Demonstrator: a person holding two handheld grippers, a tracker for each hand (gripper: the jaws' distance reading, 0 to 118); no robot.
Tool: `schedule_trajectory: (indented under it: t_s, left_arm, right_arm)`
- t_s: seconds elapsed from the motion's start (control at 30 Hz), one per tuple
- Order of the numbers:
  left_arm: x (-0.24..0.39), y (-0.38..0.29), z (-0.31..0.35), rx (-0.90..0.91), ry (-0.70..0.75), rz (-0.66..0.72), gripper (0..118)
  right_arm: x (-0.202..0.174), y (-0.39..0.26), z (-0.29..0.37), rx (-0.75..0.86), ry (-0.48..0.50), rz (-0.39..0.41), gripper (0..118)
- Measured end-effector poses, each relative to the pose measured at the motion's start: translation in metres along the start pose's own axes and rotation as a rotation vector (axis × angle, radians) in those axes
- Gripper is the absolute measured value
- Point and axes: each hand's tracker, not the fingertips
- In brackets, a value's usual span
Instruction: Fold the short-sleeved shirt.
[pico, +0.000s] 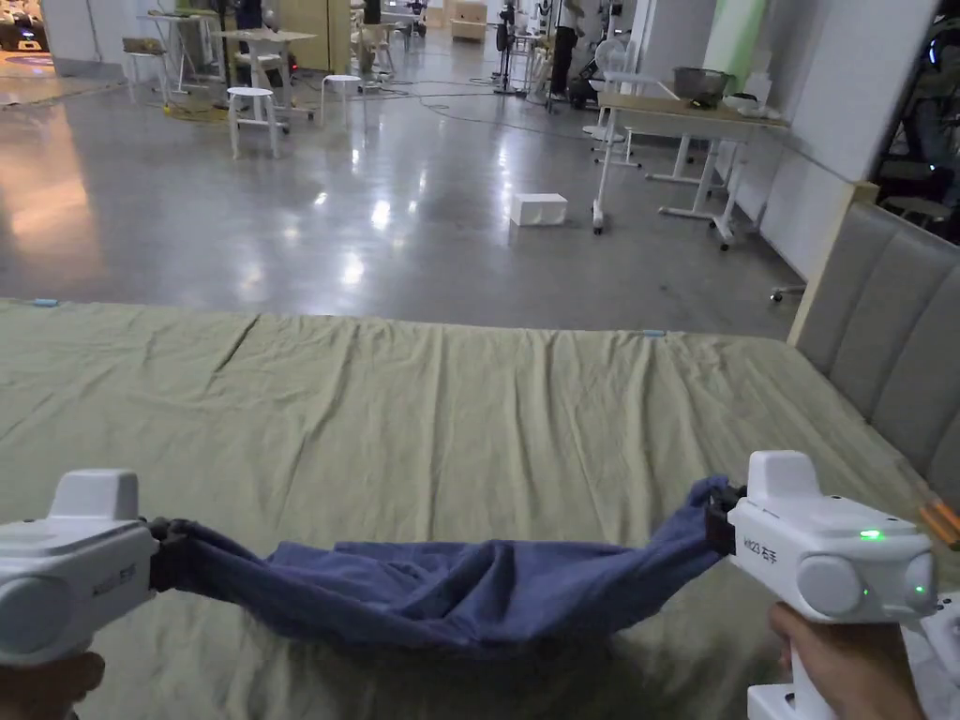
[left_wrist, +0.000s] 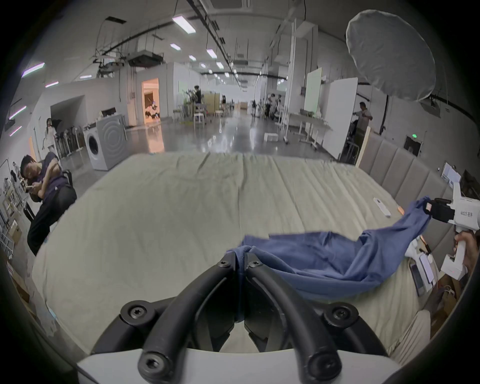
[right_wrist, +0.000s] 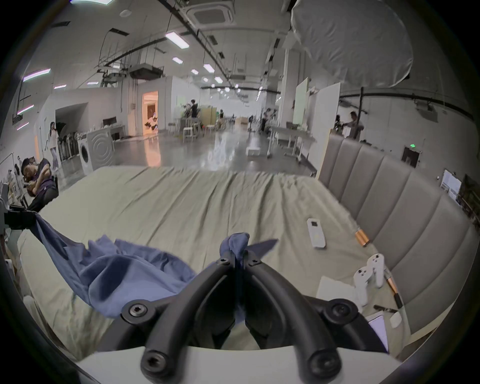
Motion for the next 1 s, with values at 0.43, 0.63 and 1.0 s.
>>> schedule_trajectory:
  t_s: [0.43, 0.63, 1.0]
  left_arm:
    - [-0.035, 0.133, 0.041, 0.178, 0.079, 0.068, 6]
    - [-0.034, 0.188, 0.043, 0.240, 0.078, 0.057, 6]
    - [-0.036, 0.263, 0.018, 0.254, 0.117, 0.010, 6]
  right_arm:
    - [0.019, 0.117, 0.060, 0.253, -0.054, -0.030, 5]
    - [0.006, 0.179, 0.076, 0.358, -0.087, 0.008, 5]
    - [0.004, 0.251, 0.048, 0.386, -0.127, -0.040, 5]
